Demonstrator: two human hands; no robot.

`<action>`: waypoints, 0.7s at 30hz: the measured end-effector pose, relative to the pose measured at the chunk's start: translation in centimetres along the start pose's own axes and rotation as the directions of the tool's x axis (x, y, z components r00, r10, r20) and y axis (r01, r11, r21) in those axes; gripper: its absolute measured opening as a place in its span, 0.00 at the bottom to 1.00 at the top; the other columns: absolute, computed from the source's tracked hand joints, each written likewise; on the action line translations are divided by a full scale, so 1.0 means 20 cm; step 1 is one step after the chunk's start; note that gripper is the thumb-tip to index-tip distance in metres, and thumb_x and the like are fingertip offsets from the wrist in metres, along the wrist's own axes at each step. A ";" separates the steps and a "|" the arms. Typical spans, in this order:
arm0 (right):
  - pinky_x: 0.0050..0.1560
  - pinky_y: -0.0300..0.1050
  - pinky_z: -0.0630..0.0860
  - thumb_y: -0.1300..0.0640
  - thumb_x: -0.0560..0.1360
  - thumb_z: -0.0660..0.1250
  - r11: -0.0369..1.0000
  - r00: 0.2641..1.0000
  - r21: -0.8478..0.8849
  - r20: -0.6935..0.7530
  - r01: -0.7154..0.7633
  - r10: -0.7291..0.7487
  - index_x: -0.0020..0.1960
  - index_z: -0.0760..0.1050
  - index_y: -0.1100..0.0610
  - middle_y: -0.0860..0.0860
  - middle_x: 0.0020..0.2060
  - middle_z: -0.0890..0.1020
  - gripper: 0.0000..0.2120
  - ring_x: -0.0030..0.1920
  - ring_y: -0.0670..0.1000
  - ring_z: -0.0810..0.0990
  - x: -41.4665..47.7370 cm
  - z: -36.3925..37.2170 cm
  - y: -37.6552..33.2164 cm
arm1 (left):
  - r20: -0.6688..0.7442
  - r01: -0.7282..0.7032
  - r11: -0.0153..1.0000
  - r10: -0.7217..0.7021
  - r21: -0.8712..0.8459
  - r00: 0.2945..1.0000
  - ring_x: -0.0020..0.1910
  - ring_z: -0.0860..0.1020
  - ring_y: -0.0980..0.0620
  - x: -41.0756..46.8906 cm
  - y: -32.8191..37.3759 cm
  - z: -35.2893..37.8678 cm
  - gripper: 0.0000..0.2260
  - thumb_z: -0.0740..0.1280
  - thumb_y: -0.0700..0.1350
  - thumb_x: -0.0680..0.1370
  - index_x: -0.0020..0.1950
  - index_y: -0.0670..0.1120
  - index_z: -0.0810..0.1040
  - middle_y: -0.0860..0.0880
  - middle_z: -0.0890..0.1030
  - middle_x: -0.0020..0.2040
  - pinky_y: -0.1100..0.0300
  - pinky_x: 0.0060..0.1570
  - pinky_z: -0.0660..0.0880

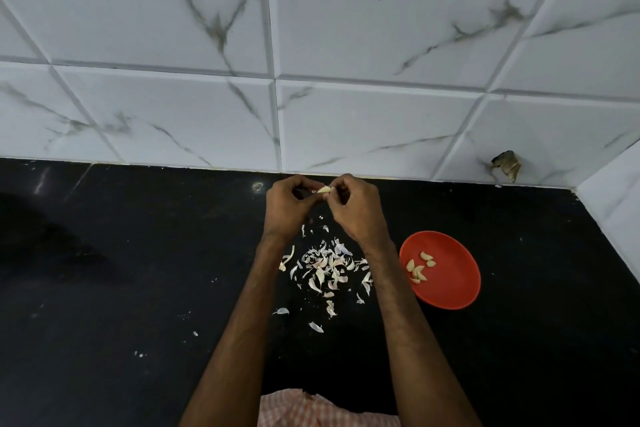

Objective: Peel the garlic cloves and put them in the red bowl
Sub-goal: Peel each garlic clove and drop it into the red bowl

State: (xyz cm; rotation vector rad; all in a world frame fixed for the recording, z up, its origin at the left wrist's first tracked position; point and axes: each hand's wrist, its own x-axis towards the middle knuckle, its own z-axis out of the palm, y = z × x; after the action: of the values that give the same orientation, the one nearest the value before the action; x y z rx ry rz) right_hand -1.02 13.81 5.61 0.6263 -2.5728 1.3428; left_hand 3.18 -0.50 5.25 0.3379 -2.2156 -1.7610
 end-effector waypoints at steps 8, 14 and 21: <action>0.43 0.42 0.81 0.63 0.75 0.73 0.985 0.999 0.170 0.020 -0.043 0.040 0.47 0.80 0.59 0.48 0.38 0.83 0.03 0.37 0.45 0.82 -0.01 -0.03 -0.01 | 0.042 0.003 0.989 0.003 -0.147 0.999 0.39 0.83 0.52 0.00 -0.01 -0.01 0.06 0.78 0.40 0.73 0.48 0.42 0.85 0.47 0.86 0.43 0.58 0.26 0.78; 0.39 0.53 0.85 0.63 0.80 0.67 0.961 0.996 0.259 0.011 -0.091 0.092 0.50 0.79 0.59 0.48 0.40 0.82 0.02 0.40 0.51 0.84 0.01 -0.05 0.00 | 0.008 -0.011 0.978 0.013 -0.207 1.000 0.39 0.82 0.49 0.01 -0.01 -0.01 0.07 0.77 0.38 0.73 0.50 0.39 0.84 0.42 0.85 0.44 0.58 0.25 0.77; 0.43 0.40 0.80 0.63 0.78 0.71 0.989 0.997 0.139 0.047 0.056 -0.063 0.50 0.83 0.60 0.49 0.40 0.85 0.03 0.40 0.44 0.83 0.00 -0.06 -0.01 | 0.017 -0.020 0.982 0.023 -0.188 1.000 0.39 0.83 0.48 0.02 -0.03 -0.01 0.08 0.77 0.39 0.74 0.50 0.38 0.84 0.43 0.86 0.44 0.58 0.25 0.78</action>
State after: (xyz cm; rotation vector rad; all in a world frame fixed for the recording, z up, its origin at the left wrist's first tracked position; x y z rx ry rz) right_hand -0.91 14.69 6.47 0.7630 -2.4943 1.5140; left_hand 2.95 -0.85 4.80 0.2545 -2.0357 -1.9504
